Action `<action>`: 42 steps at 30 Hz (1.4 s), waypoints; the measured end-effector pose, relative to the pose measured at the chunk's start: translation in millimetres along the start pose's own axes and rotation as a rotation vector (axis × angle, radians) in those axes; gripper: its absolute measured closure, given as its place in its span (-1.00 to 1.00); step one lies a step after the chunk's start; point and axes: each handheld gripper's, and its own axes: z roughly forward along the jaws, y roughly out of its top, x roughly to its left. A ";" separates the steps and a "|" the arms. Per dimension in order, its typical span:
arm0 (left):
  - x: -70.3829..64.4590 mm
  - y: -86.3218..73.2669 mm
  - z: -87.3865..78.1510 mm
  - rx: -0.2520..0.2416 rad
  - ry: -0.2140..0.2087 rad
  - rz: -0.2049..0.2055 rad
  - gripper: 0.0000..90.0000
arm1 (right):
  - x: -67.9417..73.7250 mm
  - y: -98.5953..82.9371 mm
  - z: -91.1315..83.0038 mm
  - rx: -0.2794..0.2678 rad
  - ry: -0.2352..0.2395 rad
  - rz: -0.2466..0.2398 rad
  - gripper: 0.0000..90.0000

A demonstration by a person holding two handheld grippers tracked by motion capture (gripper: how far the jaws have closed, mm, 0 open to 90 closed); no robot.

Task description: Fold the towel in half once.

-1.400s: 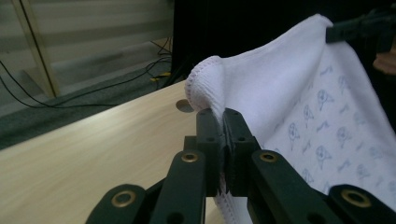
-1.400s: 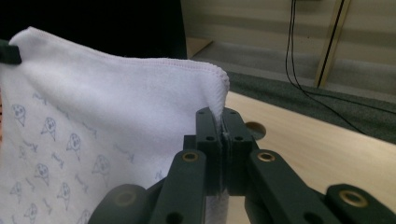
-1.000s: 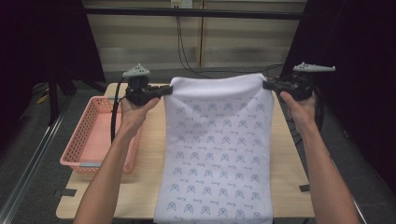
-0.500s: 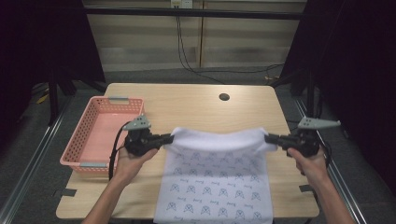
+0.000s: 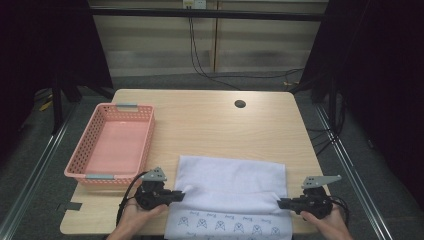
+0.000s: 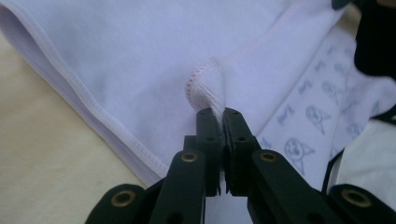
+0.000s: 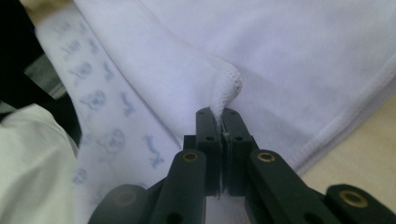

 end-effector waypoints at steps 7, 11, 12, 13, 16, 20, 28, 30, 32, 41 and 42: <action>13.3 -3.4 14.3 0.071 0.029 -0.024 0.93 | -6.2 -1.4 12.5 0.053 -0.017 0.003 0.96; 17.0 2.8 18.5 0.068 0.064 -0.019 0.92 | -12.0 6.4 17.5 0.038 -0.058 -0.020 0.96; 18.9 4.1 19.3 0.069 0.062 -0.017 0.92 | -15.2 9.8 18.8 0.039 -0.069 -0.015 0.96; 21.1 6.0 21.3 0.058 0.069 -0.025 0.92 | -18.3 12.2 20.2 0.032 -0.071 -0.013 0.96; 31.1 13.1 25.6 0.045 0.085 -0.034 0.92 | -30.0 22.1 24.8 0.024 -0.092 -0.007 0.96; 43.4 22.5 33.1 0.017 0.109 -0.048 0.92 | -46.9 35.6 32.0 0.003 -0.103 0.009 0.96; 66.9 44.3 45.0 0.011 0.159 -0.039 0.92 | -74.3 61.5 43.3 -0.006 -0.154 0.012 0.96; 76.4 51.1 47.6 0.010 0.182 -0.060 0.92 | -80.4 69.2 47.4 -0.007 -0.166 0.015 0.96; 87.9 56.9 50.5 -0.005 0.194 -0.102 0.92 | -85.9 75.7 51.9 -0.015 -0.170 0.027 0.96; 115.1 77.5 56.3 0.001 0.284 -0.121 0.92 | -112.1 108.5 75.3 -0.056 -0.195 0.025 0.95; 117.6 79.0 56.6 0.001 0.290 -0.123 0.92 | -115.4 113.0 78.5 -0.063 -0.204 0.028 0.95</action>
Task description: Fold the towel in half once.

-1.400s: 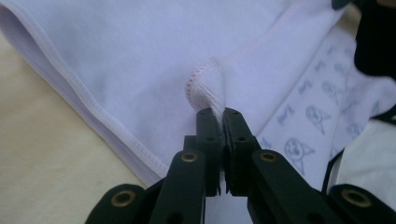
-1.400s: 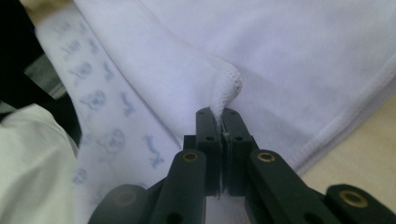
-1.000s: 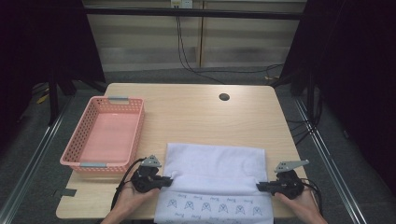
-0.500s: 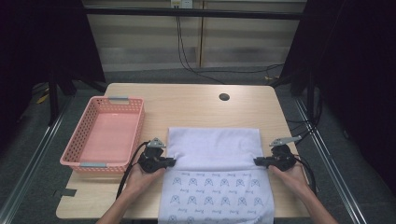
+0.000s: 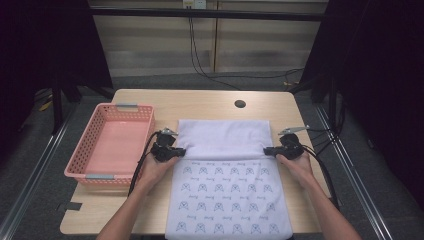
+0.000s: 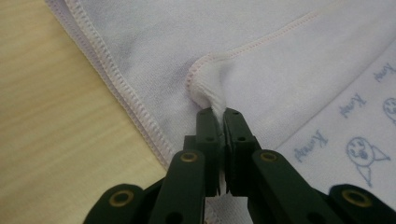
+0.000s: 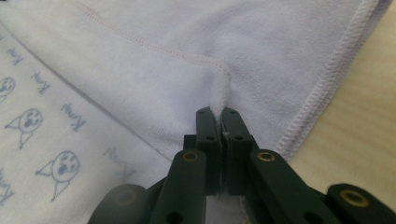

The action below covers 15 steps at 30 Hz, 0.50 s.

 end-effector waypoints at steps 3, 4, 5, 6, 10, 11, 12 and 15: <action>6.9 7.3 5.4 -0.007 0.016 -0.014 0.92 | -6.2 8.5 8.2 -0.013 -0.008 0.016 0.95; 8.8 10.0 7.7 -0.013 0.022 -0.018 0.92 | -9.2 10.9 10.4 -0.018 -0.007 0.027 0.95; 11.4 12.6 9.7 -0.010 0.027 -0.022 0.92 | -12.0 12.8 12.3 -0.023 -0.009 0.040 0.95; 13.5 15.3 13.2 -0.020 0.019 -0.047 0.92 | -14.1 14.8 14.4 -0.028 -0.012 0.047 0.95; 17.9 25.9 21.0 -0.015 0.039 -0.041 0.92 | -19.2 23.8 19.2 -0.018 -0.036 0.049 0.95; 19.5 28.5 22.4 -0.009 0.041 -0.037 0.92 | -21.3 25.4 19.9 -0.017 -0.048 0.059 0.95; 19.9 30.3 25.0 -0.023 0.041 -0.060 0.92 | -23.3 27.0 21.3 -0.022 -0.062 0.062 0.95; 25.4 36.0 28.9 -0.016 0.039 -0.047 0.92 | -26.7 32.7 25.7 -0.029 -0.100 0.050 0.95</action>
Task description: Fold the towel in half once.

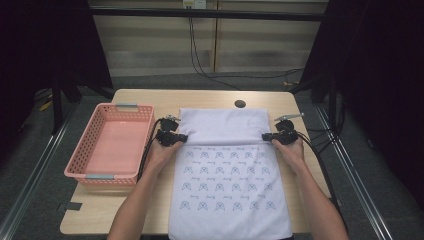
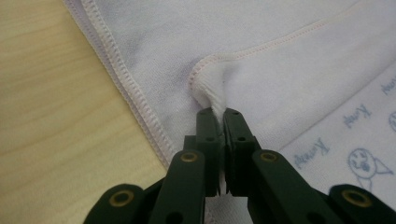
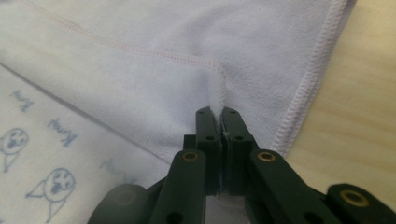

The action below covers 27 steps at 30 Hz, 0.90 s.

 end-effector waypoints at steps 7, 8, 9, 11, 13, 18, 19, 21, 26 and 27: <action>1.1 7.1 3.4 0.000 0.013 0.003 0.93 | -6.8 4.5 3.6 -0.019 -0.006 0.032 0.95; 1.4 7.2 1.4 0.014 0.006 0.018 0.93 | -7.0 5.6 1.0 -0.028 0.002 0.033 0.95; -0.7 7.0 -1.6 0.004 0.003 0.010 0.93 | -7.3 6.8 -2.6 -0.033 0.016 0.043 0.95; -5.5 8.3 -11.1 -0.024 -0.016 0.029 0.93 | -9.1 12.3 -15.0 -0.082 0.053 0.053 0.95; -11.5 11.7 -22.4 -0.064 -0.041 0.029 0.93 | -8.2 19.6 -30.3 -0.123 0.072 0.039 0.95; -21.5 22.0 -57.2 -0.158 -0.056 0.050 0.93 | -4.0 32.3 -69.2 -0.219 0.092 0.010 0.95; -23.1 22.2 -65.1 -0.187 -0.072 0.044 0.93 | -3.3 33.3 -76.5 -0.235 0.095 0.001 0.95; -26.2 23.4 -80.0 -0.213 -0.076 0.059 0.93 | -1.4 34.9 -89.7 -0.255 0.115 -0.005 0.95; -33.8 27.9 -117.1 -0.290 -0.071 0.106 0.93 | 16.1 36.5 -117.8 -0.271 0.140 -0.062 0.95; -34.3 28.4 -122.4 -0.304 -0.082 0.108 0.93 | 19.3 35.7 -122.8 -0.272 0.140 -0.071 0.95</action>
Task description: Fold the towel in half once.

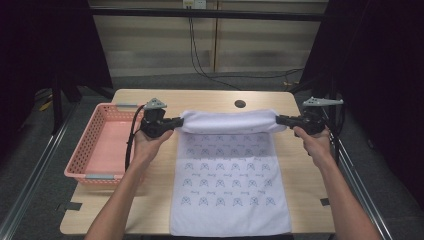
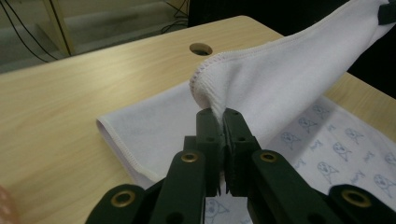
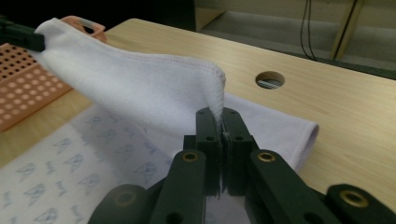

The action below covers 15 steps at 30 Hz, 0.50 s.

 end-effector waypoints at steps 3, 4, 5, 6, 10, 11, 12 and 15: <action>-5.2 7.3 -19.8 -0.060 -0.030 0.022 0.93 | 9.4 0.5 -14.0 -0.022 0.019 -0.007 0.95; -7.1 8.3 -23.2 -0.065 -0.036 0.024 0.93 | 13.6 0.8 -20.7 -0.036 0.013 -0.015 0.95; -10.0 9.5 -27.4 -0.073 -0.029 0.035 0.93 | 15.9 1.2 -24.3 -0.040 0.020 -0.018 0.95; -12.4 10.2 -31.5 -0.082 -0.037 0.037 0.93 | 18.9 2.0 -29.1 -0.045 0.030 -0.025 0.95; -23.8 10.3 -46.3 -0.091 -0.064 0.042 0.93 | 32.0 3.7 -50.8 -0.091 0.040 -0.044 0.95; -25.3 6.0 -48.7 -0.097 -0.080 0.023 0.93 | 33.0 1.5 -54.2 -0.108 0.051 -0.038 0.95; -28.0 -0.8 -50.8 -0.087 -0.085 0.019 0.93 | 34.9 -2.1 -57.6 -0.108 0.058 -0.041 0.95; -34.6 -18.4 -57.0 -0.072 -0.106 0.017 0.93 | 47.9 -20.4 -65.1 -0.076 0.074 -0.058 0.95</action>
